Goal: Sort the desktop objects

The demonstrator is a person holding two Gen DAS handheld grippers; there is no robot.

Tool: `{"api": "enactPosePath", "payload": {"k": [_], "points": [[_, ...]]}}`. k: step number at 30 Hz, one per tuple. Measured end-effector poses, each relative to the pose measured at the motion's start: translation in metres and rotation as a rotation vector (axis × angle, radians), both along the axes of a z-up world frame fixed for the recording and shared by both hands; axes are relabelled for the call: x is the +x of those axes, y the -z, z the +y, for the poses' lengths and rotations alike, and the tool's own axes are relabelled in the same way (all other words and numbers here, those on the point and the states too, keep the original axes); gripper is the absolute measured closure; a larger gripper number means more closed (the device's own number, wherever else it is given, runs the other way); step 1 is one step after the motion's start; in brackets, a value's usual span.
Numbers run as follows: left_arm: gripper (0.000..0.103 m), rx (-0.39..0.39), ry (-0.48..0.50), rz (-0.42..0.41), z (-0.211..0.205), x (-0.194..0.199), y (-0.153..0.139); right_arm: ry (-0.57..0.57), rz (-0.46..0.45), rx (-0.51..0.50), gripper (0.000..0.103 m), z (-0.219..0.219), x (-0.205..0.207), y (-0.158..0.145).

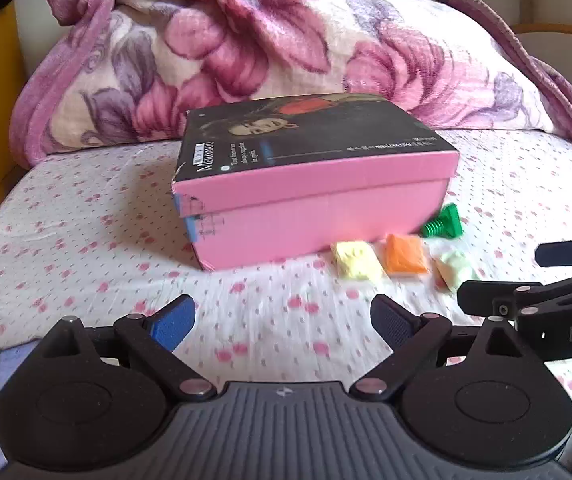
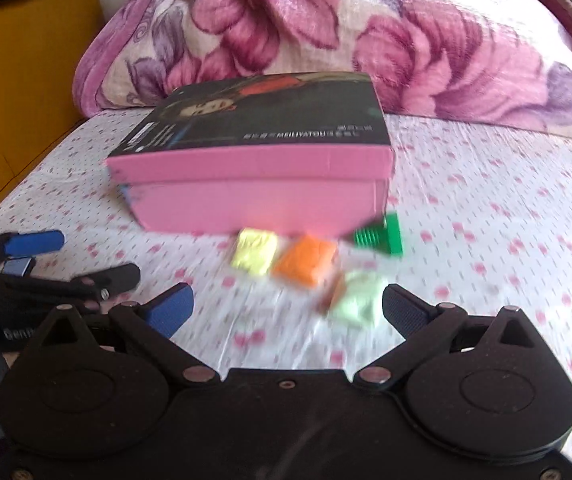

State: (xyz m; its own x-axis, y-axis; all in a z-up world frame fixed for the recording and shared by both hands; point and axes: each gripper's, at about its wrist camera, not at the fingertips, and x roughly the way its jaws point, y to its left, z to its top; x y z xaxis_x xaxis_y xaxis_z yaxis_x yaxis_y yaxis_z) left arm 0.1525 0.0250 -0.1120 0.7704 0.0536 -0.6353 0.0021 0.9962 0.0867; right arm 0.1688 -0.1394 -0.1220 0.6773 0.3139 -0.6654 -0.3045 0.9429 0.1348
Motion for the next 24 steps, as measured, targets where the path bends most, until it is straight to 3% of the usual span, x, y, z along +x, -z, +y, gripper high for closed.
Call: {"api": "enactPosePath", "payload": {"k": [3, 14, 19, 24], "points": [[0.008, -0.012, 0.003, -0.003, -0.006, -0.024, -0.013, 0.013, 0.017, 0.021, 0.001, -0.009, -0.024, -0.011], [0.008, 0.048, -0.018, -0.104, -0.028, -0.106, -0.071, 0.063, -0.061, -0.007, 0.001, -0.022, -0.105, -0.063], [0.008, 0.002, -0.055, -0.132, -0.030, -0.131, -0.097, 0.071, -0.107, -0.004, 0.001, -0.026, -0.131, -0.090], [0.008, 0.004, -0.065, -0.158, -0.037, -0.148, -0.120, 0.080, -0.149, 0.010, 0.001, -0.030, -0.153, -0.117]]}}
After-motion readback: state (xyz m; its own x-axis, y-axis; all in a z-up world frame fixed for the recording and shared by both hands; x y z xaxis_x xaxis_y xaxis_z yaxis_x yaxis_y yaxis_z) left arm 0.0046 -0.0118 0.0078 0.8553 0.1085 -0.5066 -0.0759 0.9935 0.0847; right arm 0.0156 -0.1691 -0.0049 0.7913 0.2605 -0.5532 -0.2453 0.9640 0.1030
